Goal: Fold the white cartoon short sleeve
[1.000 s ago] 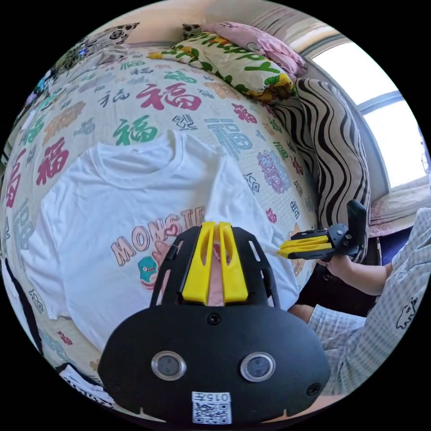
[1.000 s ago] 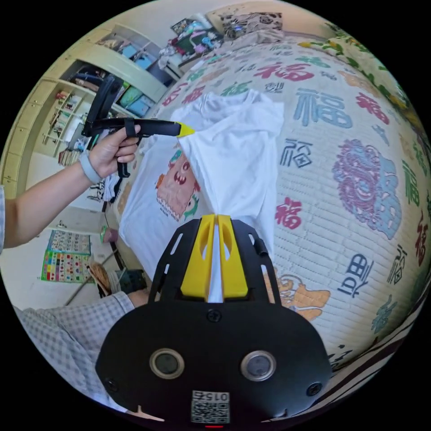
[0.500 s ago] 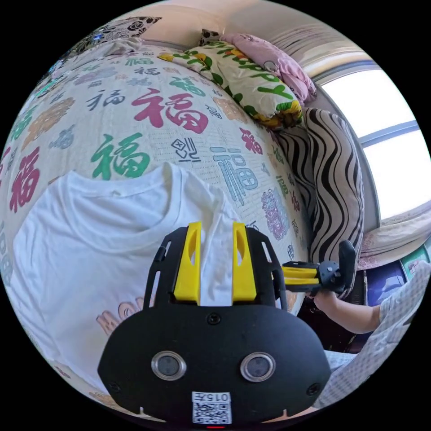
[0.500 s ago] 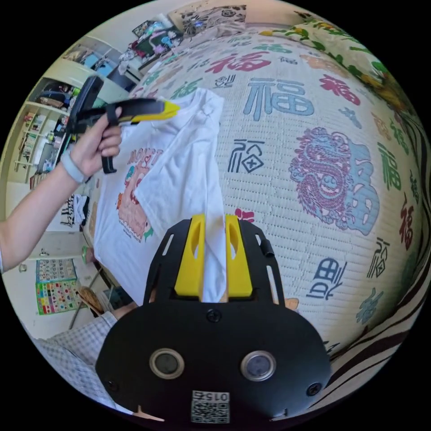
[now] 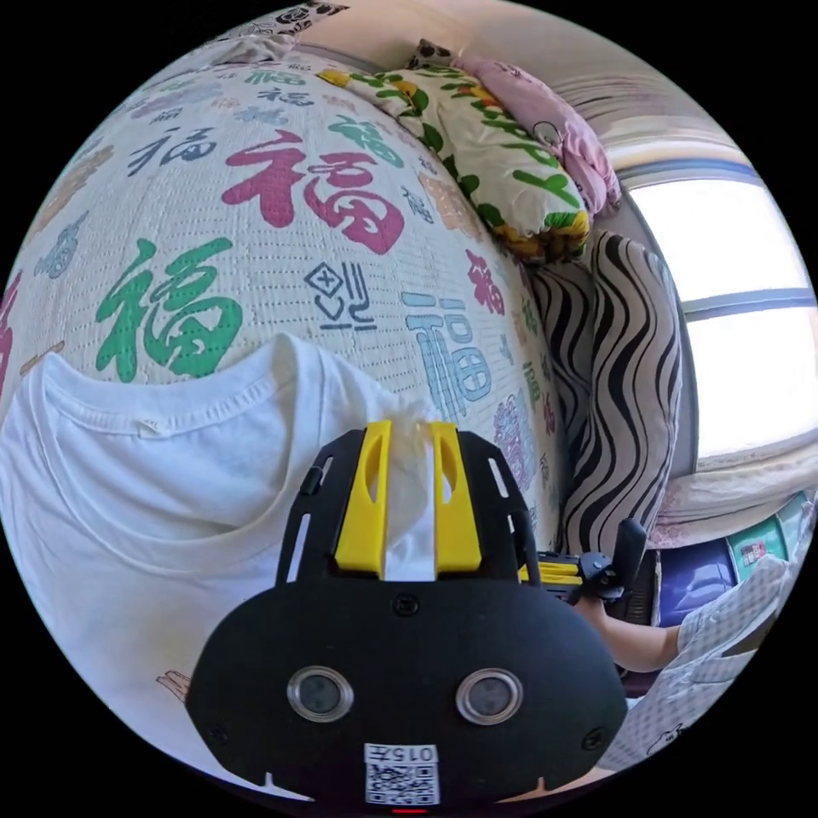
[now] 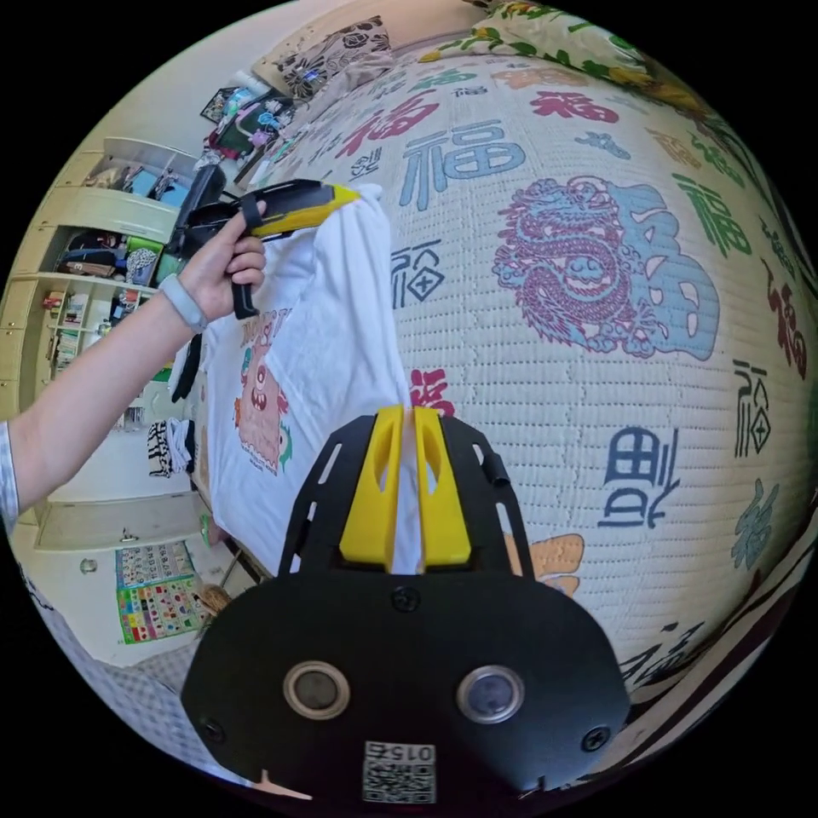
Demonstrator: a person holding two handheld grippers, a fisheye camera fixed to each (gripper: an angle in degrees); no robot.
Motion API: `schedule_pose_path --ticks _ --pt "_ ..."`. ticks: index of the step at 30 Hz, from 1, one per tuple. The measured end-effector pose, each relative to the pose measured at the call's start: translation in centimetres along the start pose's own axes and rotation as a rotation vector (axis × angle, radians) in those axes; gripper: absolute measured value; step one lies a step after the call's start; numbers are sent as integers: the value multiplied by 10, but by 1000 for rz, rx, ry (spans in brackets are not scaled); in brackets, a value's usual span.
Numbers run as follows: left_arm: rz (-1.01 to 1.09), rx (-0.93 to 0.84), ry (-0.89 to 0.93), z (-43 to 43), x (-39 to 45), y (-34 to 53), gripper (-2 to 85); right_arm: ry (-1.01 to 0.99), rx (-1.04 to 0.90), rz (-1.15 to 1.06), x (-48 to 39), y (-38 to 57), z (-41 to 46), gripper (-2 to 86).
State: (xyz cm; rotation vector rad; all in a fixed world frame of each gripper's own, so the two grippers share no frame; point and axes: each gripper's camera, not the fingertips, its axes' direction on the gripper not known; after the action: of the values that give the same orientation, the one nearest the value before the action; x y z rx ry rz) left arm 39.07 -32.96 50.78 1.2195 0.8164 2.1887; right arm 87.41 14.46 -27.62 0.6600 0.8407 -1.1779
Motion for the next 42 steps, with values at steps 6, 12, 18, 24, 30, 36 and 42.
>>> schedule_pose_path --ticks 6,12,18,24,30,36,42 --pt "53 0 -148 -54 30 63 113 -29 30 9 27 13 -12 59" --pt "23 -175 -291 -28 37 137 104 17 -85 -98 13 5 24 53" --pt "37 -159 -325 -29 52 140 5 53 -82 -139 22 16 26 10" --pt "85 -223 -446 -34 75 124 40 37 -96 -115 39 30 33 28" --pt "131 10 -262 -63 125 24 112 24 -3 -111 45 34 24 59" --pt "128 -40 -231 25 160 -116 104 85 -91 -133 39 29 76 55" --pt "20 -47 -61 63 164 -179 21 27 -86 -137 57 43 86 11"
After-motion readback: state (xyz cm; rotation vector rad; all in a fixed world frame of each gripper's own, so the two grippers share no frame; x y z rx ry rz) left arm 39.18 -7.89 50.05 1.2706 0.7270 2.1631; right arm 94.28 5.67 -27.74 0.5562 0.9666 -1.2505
